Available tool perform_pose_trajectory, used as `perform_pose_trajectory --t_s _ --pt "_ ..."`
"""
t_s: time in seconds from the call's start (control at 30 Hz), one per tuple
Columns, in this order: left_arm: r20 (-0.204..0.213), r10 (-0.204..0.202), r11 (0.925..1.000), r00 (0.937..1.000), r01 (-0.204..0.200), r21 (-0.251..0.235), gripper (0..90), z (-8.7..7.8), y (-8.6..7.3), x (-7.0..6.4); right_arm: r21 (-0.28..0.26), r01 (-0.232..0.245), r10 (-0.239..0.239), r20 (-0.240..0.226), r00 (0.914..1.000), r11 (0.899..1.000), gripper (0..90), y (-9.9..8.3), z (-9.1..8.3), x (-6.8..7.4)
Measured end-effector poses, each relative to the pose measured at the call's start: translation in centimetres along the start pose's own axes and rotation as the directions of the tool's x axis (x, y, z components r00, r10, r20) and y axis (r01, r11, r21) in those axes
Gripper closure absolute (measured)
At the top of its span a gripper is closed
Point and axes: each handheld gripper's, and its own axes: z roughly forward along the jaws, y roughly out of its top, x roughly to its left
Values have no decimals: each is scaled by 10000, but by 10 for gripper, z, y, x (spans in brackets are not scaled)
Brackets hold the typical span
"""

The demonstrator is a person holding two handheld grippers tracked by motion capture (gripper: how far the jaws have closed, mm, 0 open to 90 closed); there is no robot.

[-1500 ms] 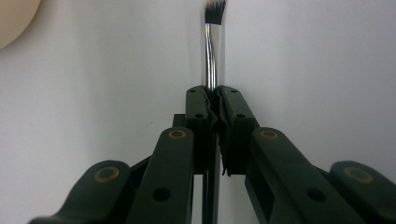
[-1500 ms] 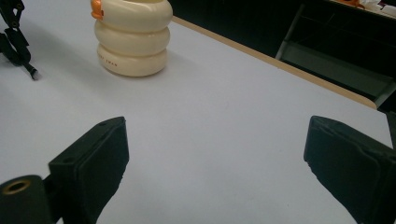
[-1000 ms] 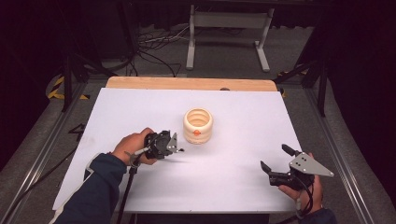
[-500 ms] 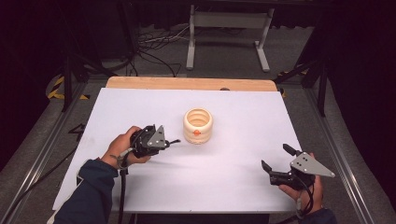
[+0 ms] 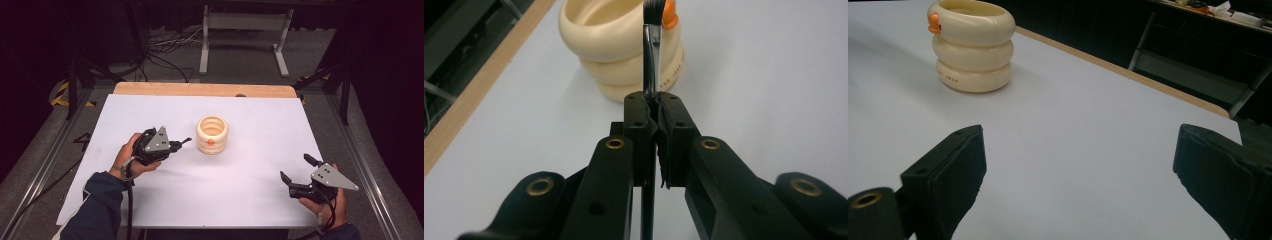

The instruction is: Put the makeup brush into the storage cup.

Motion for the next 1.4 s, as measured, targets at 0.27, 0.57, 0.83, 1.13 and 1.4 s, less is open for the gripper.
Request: perform_pose_trajectory --t_s 0.27,0.57,0.83,1.13,1.4 --pt "-302 -489 9941 9983 458 -978 838 -8 0 5 15 19 -19 10 10000 10000 71 0 0 1" --pt "-463 -1232 9738 9913 1118 -1981 838 -15 1 12 -6 29 -29 11 10000 10000 70 0 1 1" --pt "-508 -1565 9544 9864 1378 -2650 838 -19 5 15 -18 79 -79 -19 10000 10000 70 0 0 1" --pt "-581 -1800 9262 9820 1492 -3463 838 -20 18 17 7 76 -76 -15 10000 10000 69 0 1 1" --pt "-455 -2054 9002 9776 1705 -4008 838 -15 30 21 -20 28 -28 -59 10000 10000 70 0 1 1"
